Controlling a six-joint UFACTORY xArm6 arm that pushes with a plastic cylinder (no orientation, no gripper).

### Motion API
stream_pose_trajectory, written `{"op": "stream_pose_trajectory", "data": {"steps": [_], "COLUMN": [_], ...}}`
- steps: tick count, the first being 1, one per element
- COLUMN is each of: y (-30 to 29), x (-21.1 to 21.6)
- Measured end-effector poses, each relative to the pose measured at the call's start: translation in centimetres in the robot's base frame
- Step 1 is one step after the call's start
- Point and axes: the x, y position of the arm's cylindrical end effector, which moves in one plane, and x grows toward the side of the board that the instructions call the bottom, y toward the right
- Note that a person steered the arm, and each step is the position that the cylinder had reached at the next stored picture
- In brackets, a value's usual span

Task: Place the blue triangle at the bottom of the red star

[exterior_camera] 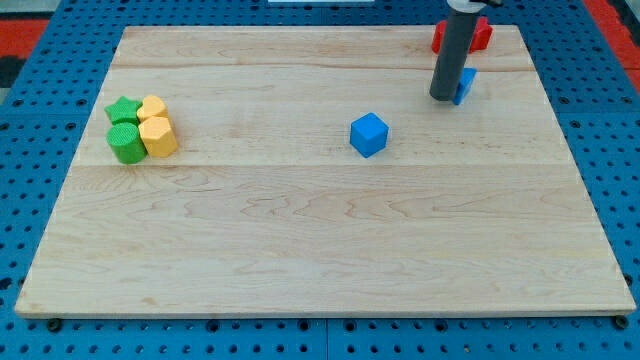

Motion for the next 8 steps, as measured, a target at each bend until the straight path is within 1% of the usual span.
{"op": "stream_pose_trajectory", "data": {"steps": [3,4,5,6,7,8], "y": [-0.3,2.4,3.7,3.7,3.7,4.0], "x": [1.2,-0.6,-4.4,-5.9,-5.0,-3.1]}}
